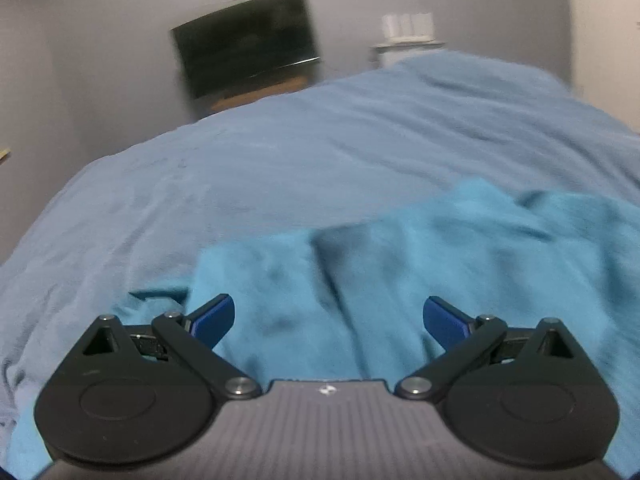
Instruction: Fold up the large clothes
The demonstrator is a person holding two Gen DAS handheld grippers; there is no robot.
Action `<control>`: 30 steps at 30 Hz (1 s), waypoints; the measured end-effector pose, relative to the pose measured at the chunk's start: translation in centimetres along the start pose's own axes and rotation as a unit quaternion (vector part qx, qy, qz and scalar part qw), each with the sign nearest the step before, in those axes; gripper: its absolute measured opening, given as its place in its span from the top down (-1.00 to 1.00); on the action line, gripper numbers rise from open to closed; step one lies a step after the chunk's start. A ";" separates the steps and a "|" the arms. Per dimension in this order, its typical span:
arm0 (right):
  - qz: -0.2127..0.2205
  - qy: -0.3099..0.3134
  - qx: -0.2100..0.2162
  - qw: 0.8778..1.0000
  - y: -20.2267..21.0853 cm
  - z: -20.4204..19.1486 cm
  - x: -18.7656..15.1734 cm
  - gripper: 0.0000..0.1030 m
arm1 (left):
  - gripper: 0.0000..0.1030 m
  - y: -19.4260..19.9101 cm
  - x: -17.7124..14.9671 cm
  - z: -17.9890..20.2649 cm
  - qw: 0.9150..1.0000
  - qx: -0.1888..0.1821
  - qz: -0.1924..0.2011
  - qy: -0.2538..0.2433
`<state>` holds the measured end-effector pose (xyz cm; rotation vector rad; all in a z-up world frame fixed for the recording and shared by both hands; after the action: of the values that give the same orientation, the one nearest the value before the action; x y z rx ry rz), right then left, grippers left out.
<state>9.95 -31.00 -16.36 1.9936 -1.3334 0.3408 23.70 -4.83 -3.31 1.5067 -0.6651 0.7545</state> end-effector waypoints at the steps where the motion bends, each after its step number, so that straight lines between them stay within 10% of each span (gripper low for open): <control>1: 0.001 -0.006 -0.002 1.000 -0.1 0.2 0.0 0.20 | -0.97 -1.3 0.4 -0.1 1.000 0.013 -0.007 0.006; 20: 0.004 0.009 -0.016 1.000 -4.7 1.0 -0.7 0.19 | -1.00 -9.1 -0.7 1.8 0.998 0.029 -0.053 -0.021; 30: 0.006 0.004 -0.017 1.000 -5.5 0.6 -0.8 0.19 | -1.00 -0.4 -2.3 1.1 0.999 0.015 -0.035 -0.033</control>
<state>14.39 -29.66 -19.45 1.9549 -1.3380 0.3296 22.67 -5.93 -5.36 1.5805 -0.6508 0.6666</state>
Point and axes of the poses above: each gripper's, at about its wrist camera, not at the fingertips, and y roughly against the way its jaws point, z to its right, x to its top, the point moved 4 cm from there along -y, roughly the way its jaws point, and after that the axes turned 14 degrees about y, right-handed, at the moved point
